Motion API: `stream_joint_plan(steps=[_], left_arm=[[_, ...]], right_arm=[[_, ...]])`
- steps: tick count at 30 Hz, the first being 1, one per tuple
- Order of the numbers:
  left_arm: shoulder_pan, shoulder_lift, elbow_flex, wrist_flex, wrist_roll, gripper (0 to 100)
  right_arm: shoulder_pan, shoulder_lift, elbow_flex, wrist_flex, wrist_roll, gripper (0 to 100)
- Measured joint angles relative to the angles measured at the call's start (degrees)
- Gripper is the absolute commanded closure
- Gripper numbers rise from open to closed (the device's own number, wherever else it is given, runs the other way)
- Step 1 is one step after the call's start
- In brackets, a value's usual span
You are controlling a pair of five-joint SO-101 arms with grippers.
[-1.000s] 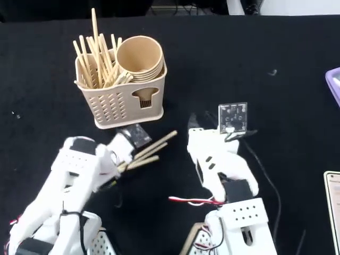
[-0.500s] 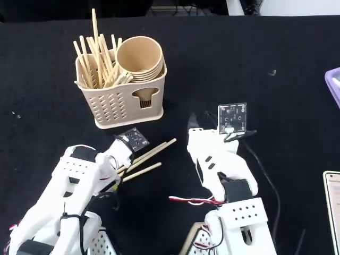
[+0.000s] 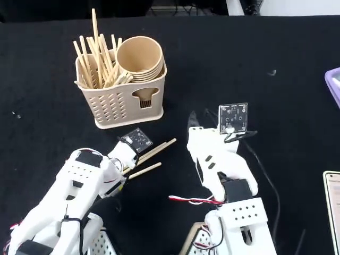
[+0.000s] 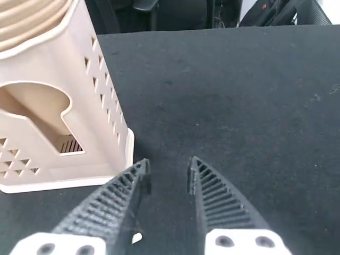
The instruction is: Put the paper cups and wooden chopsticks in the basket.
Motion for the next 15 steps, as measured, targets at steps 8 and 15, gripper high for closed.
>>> stream_joint_plan(steps=[8,15], left_arm=[[0.1,-0.2,0.9,-0.2,1.9,97],[0.2,-0.4,1.2,-0.1,2.8,97]], right_arm=[[0.0,0.0,0.0,0.0,0.0,87.8],[0.0,0.0,0.0,0.0,0.0,87.8]])
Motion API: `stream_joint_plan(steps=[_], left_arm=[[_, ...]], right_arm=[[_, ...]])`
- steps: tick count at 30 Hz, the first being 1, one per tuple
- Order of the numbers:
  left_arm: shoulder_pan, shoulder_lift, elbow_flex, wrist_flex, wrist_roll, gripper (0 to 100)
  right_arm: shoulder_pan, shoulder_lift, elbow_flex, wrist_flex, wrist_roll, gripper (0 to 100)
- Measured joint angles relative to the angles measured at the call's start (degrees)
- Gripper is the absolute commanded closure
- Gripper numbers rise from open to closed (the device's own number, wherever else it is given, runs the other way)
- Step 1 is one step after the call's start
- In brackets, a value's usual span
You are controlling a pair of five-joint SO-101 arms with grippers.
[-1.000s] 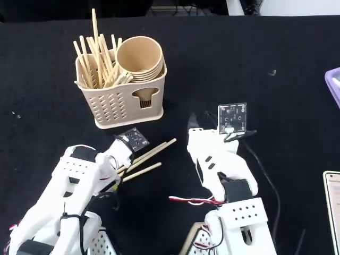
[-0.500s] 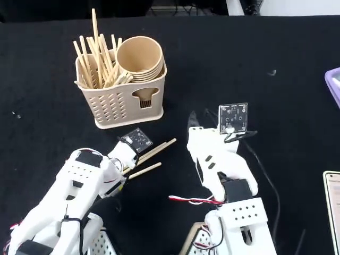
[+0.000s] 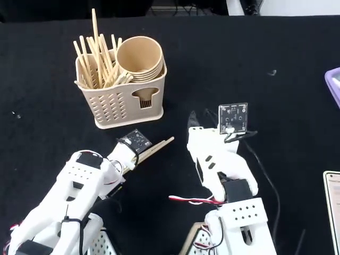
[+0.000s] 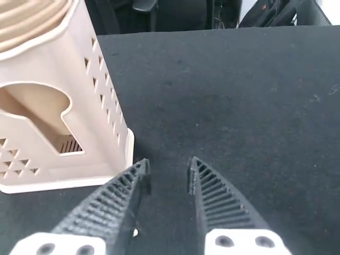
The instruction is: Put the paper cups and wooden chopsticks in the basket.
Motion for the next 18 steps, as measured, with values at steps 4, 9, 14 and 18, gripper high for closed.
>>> stream_joint_plan(steps=[4,9,14,18], left_arm=[[-0.1,0.0,-2.3,4.7,0.3,97],[-0.1,0.0,-9.0,14.6,-1.5,97],[-0.6,-0.4,-17.8,25.6,-4.7,97],[-2.6,-5.8,-24.2,33.0,-5.0,97]], right_arm=[[0.0,0.0,0.0,0.0,0.0,87.8],[0.0,0.0,0.0,0.0,0.0,87.8],[0.0,0.0,0.0,0.0,0.0,87.8],[0.9,0.0,0.0,0.0,-0.9,87.8]])
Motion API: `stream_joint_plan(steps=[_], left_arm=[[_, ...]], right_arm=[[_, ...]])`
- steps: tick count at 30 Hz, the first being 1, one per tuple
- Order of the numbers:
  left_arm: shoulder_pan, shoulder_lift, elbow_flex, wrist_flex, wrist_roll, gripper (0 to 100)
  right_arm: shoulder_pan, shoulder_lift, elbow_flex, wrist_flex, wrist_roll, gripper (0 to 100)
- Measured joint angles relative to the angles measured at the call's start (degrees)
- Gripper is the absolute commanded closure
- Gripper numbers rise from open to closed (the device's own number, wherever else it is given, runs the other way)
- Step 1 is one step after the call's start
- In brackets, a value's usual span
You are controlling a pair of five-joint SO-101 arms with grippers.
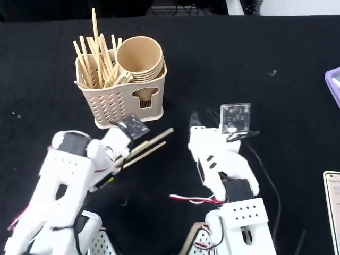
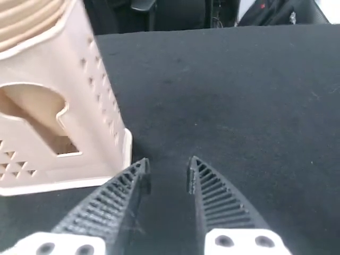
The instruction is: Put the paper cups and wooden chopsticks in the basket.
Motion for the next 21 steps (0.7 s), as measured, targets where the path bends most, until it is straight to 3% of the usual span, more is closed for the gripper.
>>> stream_joint_plan(steps=[6,10,16,21], left_arm=[[-3.5,-17.2,-2.3,5.2,0.0,97],[-4.6,-27.3,-2.8,6.1,1.1,97],[-4.8,-31.4,-13.8,5.3,10.8,97],[-4.8,-30.3,-25.7,-3.2,22.8,97]], right_arm=[[5.9,0.0,0.0,0.0,-6.9,88.1],[7.6,0.0,0.0,0.0,-9.0,99.0],[7.5,0.0,0.0,0.0,-9.1,98.7],[7.5,0.0,0.0,0.0,-9.1,98.7]])
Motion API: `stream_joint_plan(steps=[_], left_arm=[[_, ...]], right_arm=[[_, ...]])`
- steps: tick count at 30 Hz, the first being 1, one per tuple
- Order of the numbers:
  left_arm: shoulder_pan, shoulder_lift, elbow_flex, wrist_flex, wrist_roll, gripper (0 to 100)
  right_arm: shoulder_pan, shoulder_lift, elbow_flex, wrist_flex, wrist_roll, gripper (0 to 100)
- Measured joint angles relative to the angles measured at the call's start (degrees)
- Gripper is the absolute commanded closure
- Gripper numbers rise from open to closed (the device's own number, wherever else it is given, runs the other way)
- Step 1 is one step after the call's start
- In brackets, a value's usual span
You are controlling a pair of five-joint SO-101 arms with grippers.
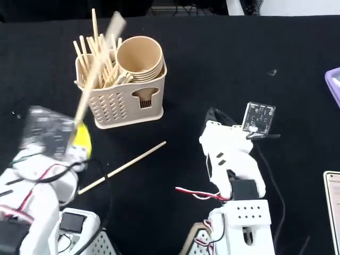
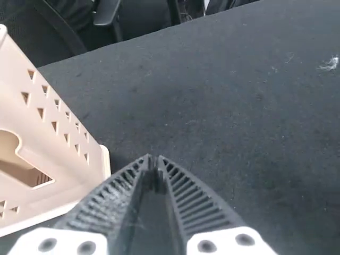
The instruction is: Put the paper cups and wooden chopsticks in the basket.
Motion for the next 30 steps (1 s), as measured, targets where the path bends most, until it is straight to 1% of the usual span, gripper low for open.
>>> stream_joint_plan(steps=[4,8,10,15,18,20,22,26,30], left_arm=[[0.0,1.3,-2.8,-12.5,9.5,97],[0.0,3.7,0.7,-30.5,15.8,97],[-0.1,4.9,5.5,-40.8,16.9,97],[-0.1,7.6,18.5,-66.2,16.1,97],[-0.1,10.2,23.1,-78.0,15.6,97],[-0.1,12.7,23.6,-82.1,15.1,97],[-0.1,15.8,23.6,-83.9,15.0,97],[-0.1,21.8,23.6,-84.6,15.0,97],[-1.8,26.2,23.6,-84.6,15.0,97]], right_arm=[[0.0,0.0,0.0,0.0,0.0,98.6],[0.0,0.0,0.0,0.0,0.0,98.4],[0.0,0.0,0.0,-0.4,0.0,98.4],[0.0,0.0,0.0,-2.7,0.0,98.4],[0.0,0.0,0.0,-2.8,0.0,98.4],[0.0,0.0,0.0,-2.8,0.0,98.4],[0.0,0.0,0.0,-2.8,0.0,98.4],[-0.2,0.0,0.0,-2.8,0.2,98.6],[-1.7,0.0,0.0,-2.8,3.3,98.6]])
